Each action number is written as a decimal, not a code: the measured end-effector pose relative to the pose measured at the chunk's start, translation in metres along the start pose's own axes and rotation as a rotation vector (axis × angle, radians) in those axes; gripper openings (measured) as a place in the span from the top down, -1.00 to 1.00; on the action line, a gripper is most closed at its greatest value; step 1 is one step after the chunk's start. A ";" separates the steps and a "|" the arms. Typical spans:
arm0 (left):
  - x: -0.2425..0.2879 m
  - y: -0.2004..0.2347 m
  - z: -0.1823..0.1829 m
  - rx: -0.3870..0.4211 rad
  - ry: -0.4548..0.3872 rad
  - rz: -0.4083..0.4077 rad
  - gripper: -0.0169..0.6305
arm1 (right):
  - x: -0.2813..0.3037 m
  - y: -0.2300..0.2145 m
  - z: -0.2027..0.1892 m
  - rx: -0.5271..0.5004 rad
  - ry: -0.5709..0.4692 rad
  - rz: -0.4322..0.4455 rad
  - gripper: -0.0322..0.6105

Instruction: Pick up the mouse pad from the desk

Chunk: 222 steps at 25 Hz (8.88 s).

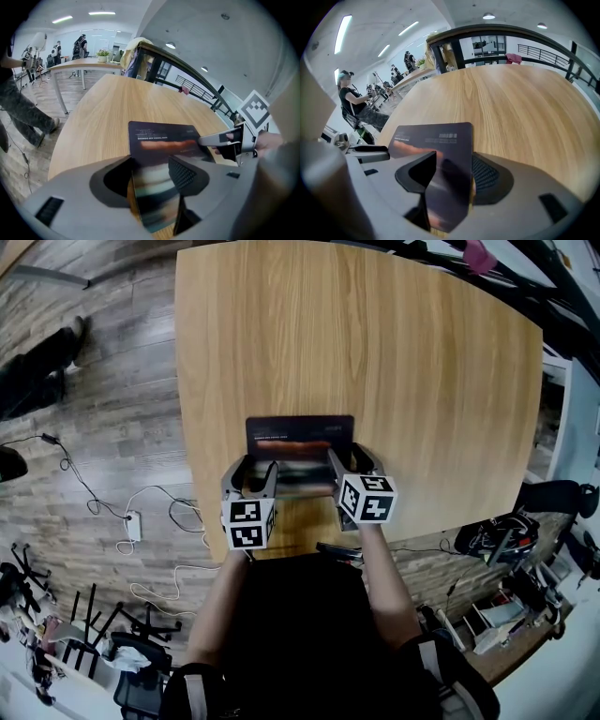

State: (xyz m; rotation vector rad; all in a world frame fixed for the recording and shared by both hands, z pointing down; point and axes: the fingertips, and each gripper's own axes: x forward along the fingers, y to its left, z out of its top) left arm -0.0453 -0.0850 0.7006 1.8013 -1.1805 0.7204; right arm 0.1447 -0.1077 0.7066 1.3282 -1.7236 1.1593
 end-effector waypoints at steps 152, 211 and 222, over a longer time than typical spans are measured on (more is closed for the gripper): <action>-0.241 -0.010 0.024 0.057 -0.408 -0.167 0.81 | -0.196 0.149 -0.014 -0.010 -0.420 0.088 0.80; -0.304 -0.141 0.052 0.107 -0.721 -0.026 0.81 | -0.343 0.074 0.009 -0.103 -0.767 0.189 0.80; -0.300 -0.149 0.046 0.104 -0.710 -0.033 0.81 | -0.349 0.066 0.006 -0.098 -0.777 0.186 0.81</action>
